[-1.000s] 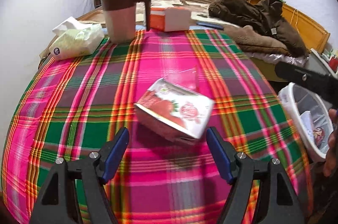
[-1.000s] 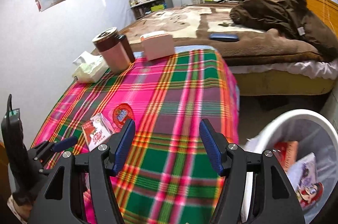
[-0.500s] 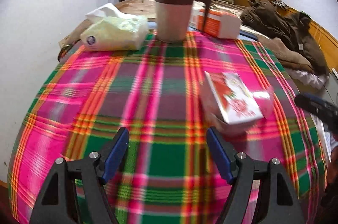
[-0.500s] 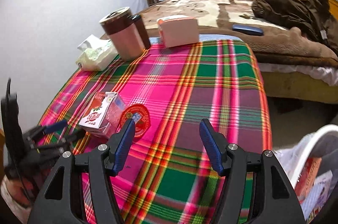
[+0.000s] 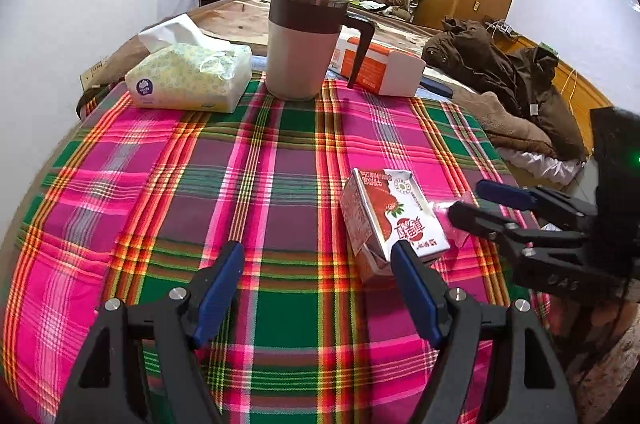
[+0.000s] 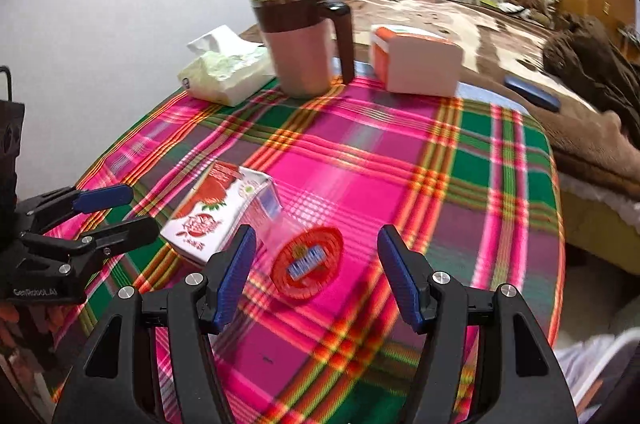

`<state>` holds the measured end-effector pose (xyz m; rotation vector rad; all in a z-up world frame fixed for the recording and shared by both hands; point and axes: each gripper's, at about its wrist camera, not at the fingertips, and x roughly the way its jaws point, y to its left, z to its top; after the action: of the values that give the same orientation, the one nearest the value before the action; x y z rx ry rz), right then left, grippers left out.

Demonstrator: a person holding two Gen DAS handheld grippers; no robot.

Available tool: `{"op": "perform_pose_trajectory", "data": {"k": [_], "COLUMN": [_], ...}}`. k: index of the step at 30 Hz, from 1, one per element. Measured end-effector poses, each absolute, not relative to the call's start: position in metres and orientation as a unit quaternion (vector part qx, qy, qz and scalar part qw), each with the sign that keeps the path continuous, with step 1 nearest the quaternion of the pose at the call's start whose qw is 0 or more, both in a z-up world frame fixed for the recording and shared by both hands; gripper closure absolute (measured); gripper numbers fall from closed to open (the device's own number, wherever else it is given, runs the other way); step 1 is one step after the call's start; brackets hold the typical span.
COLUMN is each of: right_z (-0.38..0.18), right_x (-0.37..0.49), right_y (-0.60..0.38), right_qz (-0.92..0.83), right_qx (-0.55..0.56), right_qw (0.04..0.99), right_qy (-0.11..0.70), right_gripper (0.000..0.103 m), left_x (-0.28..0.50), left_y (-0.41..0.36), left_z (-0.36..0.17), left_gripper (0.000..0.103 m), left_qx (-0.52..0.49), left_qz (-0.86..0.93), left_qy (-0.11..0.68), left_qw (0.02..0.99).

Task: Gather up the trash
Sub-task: 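Grasp the red-lidded jelly cup with the right tool, then grasp the strawberry milk carton with the left tool while the right tool holds the jelly cup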

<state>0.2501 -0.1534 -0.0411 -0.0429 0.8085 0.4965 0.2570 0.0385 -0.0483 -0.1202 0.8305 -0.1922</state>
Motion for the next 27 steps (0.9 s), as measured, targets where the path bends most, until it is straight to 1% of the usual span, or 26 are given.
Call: {"op": "perform_pose_trajectory", "data": {"k": [4, 9, 10, 11, 19, 27], "right_z": [-0.049, -0.054, -0.054, -0.055, -0.053, -0.052], "right_x": [0.262, 0.268, 0.268, 0.268, 0.264, 0.262], "right_y": [-0.148, -0.16, -0.162, -0.164, -0.173, -0.192], "right_qz": [0.228, 0.216, 0.211, 0.209, 0.176, 0.135], "right_qx": [-0.037, 0.007, 0.011, 0.013, -0.008, 0.019], "right_qw": [0.885, 0.883, 0.884, 0.884, 0.893, 0.902], "right_qy": [0.405, 0.416, 0.417, 0.417, 0.413, 0.41], "right_gripper": [0.038, 0.039, 0.043, 0.058, 0.059, 0.059], "left_x": [0.258, 0.263, 0.264, 0.265, 0.274, 0.287], "left_y": [0.037, 0.029, 0.027, 0.024, -0.001, -0.029], "left_z": [-0.047, -0.046, -0.047, -0.047, -0.05, -0.066], "left_gripper": [0.026, 0.026, 0.026, 0.026, 0.026, 0.026], "left_qx": [-0.061, -0.074, -0.076, -0.081, -0.065, -0.014], "left_qz": [-0.099, -0.122, -0.127, -0.135, -0.141, -0.117], "left_qy": [0.401, 0.406, 0.406, 0.409, 0.417, 0.433], "left_qw": [0.908, 0.903, 0.902, 0.899, 0.896, 0.894]}}
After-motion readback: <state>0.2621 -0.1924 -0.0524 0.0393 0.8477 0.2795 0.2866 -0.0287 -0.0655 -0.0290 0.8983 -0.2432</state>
